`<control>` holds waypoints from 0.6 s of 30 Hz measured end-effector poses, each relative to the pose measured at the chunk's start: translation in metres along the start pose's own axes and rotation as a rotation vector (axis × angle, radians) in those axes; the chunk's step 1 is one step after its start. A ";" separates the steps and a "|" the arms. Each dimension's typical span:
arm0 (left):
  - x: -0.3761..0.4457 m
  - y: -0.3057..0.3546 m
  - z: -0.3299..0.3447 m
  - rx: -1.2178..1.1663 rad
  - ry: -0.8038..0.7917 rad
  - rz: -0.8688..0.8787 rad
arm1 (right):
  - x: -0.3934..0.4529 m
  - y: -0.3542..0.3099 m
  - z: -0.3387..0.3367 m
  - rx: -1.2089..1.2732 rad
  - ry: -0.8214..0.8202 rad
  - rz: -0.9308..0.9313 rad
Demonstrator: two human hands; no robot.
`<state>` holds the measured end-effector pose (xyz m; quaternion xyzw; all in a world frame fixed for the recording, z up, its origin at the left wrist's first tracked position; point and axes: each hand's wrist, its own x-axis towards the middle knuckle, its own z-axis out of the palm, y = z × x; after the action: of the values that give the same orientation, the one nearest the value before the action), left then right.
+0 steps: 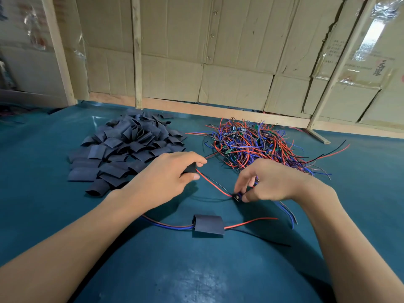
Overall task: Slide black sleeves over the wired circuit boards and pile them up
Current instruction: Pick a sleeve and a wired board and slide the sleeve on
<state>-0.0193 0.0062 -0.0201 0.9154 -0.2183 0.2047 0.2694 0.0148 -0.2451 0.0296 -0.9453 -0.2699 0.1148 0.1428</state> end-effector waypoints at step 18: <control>0.004 -0.004 0.004 0.189 -0.003 0.066 | 0.023 -0.023 0.033 0.333 0.482 -0.324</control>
<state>-0.0128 0.0056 -0.0230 0.9293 -0.2285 0.2318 0.1743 0.0134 -0.2068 0.0037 -0.8538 -0.3525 -0.0937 0.3715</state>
